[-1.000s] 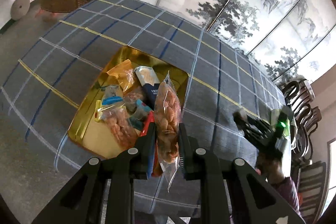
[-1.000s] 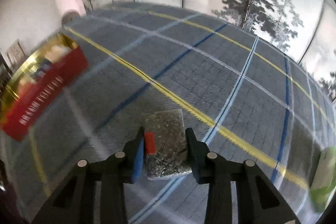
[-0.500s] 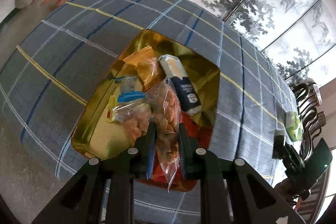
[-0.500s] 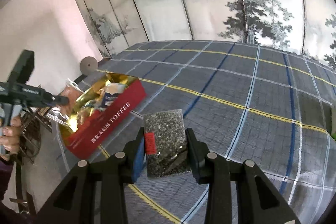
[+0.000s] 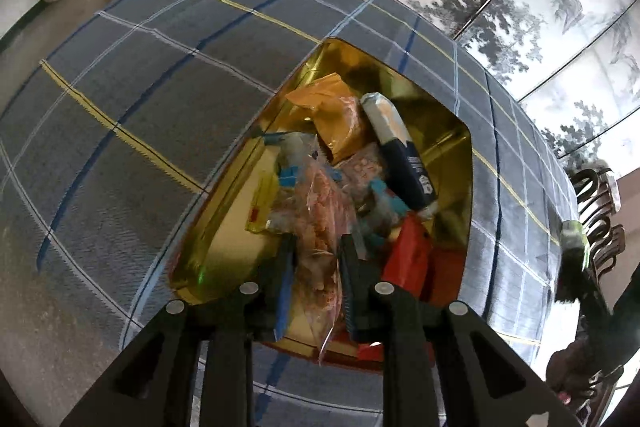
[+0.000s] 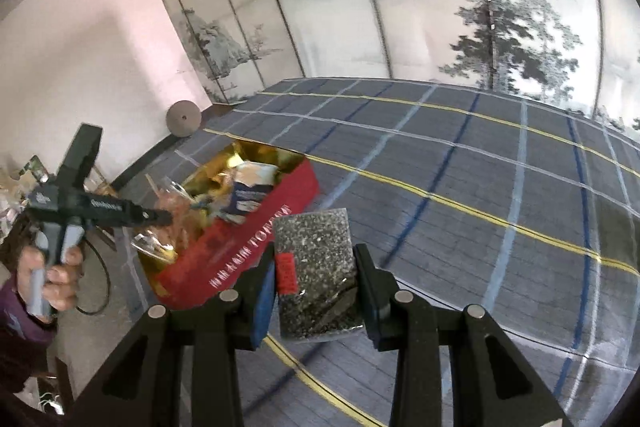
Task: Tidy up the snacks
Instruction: 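Drop the peanut bag into the tin with the left gripper while the right carries the grey pack, then lower the grey sparkly pack into the tin and open the right gripper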
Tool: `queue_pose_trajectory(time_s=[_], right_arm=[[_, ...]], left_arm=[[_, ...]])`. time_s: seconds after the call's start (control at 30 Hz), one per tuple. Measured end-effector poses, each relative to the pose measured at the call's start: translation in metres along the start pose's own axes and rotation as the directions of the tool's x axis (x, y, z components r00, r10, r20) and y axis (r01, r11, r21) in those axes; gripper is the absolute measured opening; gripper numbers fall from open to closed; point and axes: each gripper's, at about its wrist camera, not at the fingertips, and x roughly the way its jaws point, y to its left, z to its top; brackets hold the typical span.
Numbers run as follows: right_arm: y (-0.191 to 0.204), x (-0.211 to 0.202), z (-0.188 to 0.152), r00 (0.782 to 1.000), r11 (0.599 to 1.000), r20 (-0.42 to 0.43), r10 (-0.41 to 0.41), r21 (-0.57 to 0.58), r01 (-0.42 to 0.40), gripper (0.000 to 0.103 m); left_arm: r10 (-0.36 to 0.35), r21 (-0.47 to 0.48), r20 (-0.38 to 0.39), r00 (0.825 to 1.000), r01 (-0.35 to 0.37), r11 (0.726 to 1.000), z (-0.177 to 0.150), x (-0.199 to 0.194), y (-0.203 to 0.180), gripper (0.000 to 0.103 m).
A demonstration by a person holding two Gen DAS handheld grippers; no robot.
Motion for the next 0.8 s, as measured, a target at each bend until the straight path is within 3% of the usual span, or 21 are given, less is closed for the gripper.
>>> queue_pose_trajectory(time_s=[0.07,0.13,0.17,0.27,0.33,0.67,0.8], right_arm=[[0.009,0.007,0.009,1.000,1.000,-0.004,0.017,-0.010,-0.017,0.037],[0.020,0.016,0.019,0.999,0.999,-0.008,0.048,-0.014,-0.048,0.037],[0.027,0.022,0.025,0.998,0.998,-0.014,0.063,-0.019,-0.064,0.037],[0.047,0.043,0.038,0.995,0.995,-0.036,0.089,-0.048,-0.091,0.037],[0.058,0.059,0.044,0.992,0.993,-0.058,0.111,-0.044,-0.113,0.037],[0.099,0.138,0.057,0.978,0.989,-0.160,0.133,-0.041,-0.141,0.037],[0.109,0.157,0.059,0.975,0.989,-0.184,0.128,-0.045,-0.138,0.037]], left_arm=[[0.031,0.005,0.027,0.999,-0.032,0.999,-0.002,-0.003,0.001,0.037],[0.057,0.011,0.057,0.997,-0.058,0.998,-0.005,-0.008,0.003,0.062],[0.060,0.012,0.073,0.996,-0.061,0.998,-0.005,-0.010,0.003,0.065],[0.083,0.040,0.127,0.988,-0.089,0.995,-0.008,-0.020,0.001,0.068],[0.105,0.063,0.145,0.984,-0.115,0.991,-0.010,-0.024,0.000,0.076],[0.131,0.077,0.206,0.970,-0.149,0.986,-0.035,-0.049,0.011,0.078],[0.159,0.072,0.244,0.957,-0.182,0.981,-0.043,-0.058,0.017,0.080]])
